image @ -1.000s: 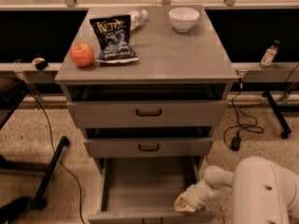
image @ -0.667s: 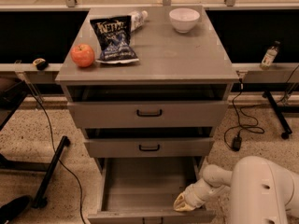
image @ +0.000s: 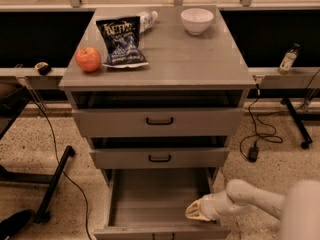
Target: Open bottom drawer
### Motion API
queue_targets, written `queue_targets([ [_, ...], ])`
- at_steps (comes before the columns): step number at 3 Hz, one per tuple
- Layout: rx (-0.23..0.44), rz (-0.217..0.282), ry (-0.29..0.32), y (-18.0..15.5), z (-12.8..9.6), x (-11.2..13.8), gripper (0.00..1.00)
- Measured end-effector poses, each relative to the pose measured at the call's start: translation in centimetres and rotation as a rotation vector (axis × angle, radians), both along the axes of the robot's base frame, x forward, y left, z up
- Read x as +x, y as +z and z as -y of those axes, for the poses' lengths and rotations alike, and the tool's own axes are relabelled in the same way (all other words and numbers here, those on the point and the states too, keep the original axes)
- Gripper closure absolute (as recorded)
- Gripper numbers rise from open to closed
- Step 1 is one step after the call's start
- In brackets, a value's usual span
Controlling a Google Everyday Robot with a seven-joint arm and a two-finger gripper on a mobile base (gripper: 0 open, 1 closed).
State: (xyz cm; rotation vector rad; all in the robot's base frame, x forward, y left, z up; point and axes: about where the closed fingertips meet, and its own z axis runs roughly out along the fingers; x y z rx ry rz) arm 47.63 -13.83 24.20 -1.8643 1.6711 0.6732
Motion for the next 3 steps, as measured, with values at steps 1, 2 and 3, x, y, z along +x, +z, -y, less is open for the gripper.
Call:
queue_targets([
  [1, 0.081, 0.156, -0.142, 3.9, 1.8, 1.4, 0.91],
  [2, 0.09, 0.167, -0.173, 4.2, 2.9, 1.1, 0.73],
  [3, 0.091, 0.166, -0.171, 4.2, 2.8, 1.1, 0.49],
])
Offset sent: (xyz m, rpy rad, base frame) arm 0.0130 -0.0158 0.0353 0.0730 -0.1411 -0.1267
